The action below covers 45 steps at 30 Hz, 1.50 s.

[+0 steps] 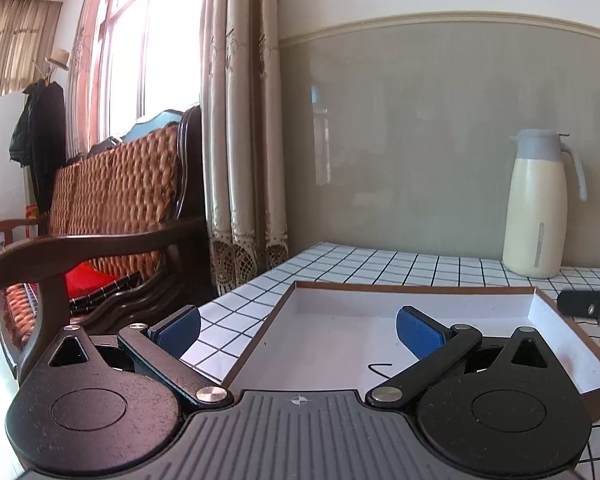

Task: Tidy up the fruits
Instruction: 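Carry both fruits over the white box lid and open both grippers to drop them, then move both open grippers back from the box to the remaining fruit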

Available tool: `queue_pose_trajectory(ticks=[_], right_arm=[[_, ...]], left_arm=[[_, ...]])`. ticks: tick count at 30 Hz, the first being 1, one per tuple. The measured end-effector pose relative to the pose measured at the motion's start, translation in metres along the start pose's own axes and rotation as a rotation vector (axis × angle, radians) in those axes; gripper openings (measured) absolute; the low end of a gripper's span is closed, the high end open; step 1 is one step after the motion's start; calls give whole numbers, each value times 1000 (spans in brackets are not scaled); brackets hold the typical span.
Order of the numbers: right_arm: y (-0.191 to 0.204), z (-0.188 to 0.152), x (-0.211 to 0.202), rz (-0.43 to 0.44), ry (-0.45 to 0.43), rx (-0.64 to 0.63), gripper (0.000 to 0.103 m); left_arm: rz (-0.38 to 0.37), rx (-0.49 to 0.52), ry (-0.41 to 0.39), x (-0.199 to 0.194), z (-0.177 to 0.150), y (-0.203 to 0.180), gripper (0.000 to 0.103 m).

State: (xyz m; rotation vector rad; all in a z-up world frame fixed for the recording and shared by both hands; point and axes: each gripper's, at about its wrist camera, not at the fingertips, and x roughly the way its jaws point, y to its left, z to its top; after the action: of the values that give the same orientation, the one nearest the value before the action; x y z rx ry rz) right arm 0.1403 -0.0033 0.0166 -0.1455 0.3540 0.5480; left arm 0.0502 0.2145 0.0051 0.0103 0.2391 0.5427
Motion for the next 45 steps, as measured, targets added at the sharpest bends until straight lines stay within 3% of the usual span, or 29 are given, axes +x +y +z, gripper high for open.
queue_pose_trajectory(ticks=[3, 6, 11, 14, 19, 24, 26, 38, 45], right_arm=[[-2, 2, -4, -54, 25, -16, 97], [-8, 2, -10, -64, 37, -12, 97], [-24, 3, -33, -74, -17, 9, 97], [-37, 6, -44, -89, -24, 36, 97], [-49, 2, -60, -129, -52, 57, 97], [-62, 1, -85, -160, -82, 75, 97], [-67, -5, -96, -185, -83, 79, 97], [-104, -29, -155, -291, -72, 134, 97], [-115, -42, -168, -329, -20, 85, 85]], left_arm=[[18, 3, -14, -6, 4, -3, 103], [-23, -33, 11, -9, 9, -2, 103], [-15, -36, 26, -20, 11, -7, 103], [-50, -48, 20, -30, 9, -10, 103], [-53, -46, -40, -45, 14, -25, 103], [-146, -48, -24, -56, 13, -44, 103], [-150, -39, -3, -60, 11, -54, 103], [-326, 18, -23, -93, 5, -110, 103], [-403, 27, -28, -101, 0, -140, 103]])
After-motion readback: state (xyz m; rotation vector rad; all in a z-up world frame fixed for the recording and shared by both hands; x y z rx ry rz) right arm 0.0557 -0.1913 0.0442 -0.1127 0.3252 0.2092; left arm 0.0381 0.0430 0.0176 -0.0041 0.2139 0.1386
